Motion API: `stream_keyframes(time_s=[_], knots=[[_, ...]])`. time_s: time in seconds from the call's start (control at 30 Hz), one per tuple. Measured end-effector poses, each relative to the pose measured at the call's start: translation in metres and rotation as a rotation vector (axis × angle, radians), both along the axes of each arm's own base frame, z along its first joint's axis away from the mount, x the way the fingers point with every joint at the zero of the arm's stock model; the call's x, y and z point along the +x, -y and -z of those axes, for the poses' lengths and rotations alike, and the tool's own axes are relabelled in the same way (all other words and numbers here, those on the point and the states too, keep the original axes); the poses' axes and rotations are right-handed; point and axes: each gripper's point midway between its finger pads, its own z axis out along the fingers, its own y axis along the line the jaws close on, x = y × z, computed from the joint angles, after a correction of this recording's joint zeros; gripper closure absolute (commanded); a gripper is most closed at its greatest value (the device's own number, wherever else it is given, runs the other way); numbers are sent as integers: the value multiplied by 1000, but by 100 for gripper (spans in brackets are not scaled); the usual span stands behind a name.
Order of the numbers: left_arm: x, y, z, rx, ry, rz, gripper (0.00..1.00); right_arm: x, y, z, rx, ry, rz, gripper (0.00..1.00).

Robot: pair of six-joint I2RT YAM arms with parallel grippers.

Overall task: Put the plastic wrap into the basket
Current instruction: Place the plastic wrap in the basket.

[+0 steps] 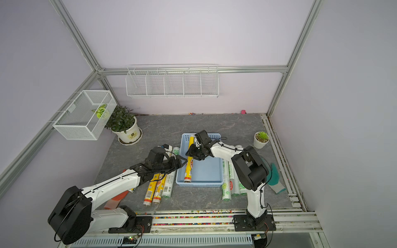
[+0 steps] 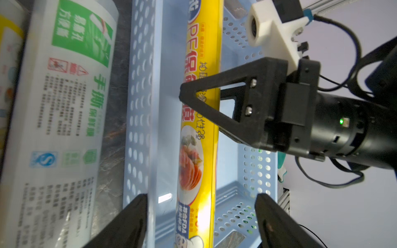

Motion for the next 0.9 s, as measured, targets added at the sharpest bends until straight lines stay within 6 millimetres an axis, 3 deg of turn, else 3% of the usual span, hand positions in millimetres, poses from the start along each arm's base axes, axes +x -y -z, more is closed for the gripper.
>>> stream_keyframes(time_s=[0.47,0.7,0.9], knots=[[0,-32,-13,112,73,-90,11,-6,-14,13,-10,-40,-57,35],[2,-30,-19,115,95,-74,12,-5,-18,10,29,-45,-45,46],[6,-26,-29,106,119,-62,12,-5,-20,12,97,-72,-22,45]])
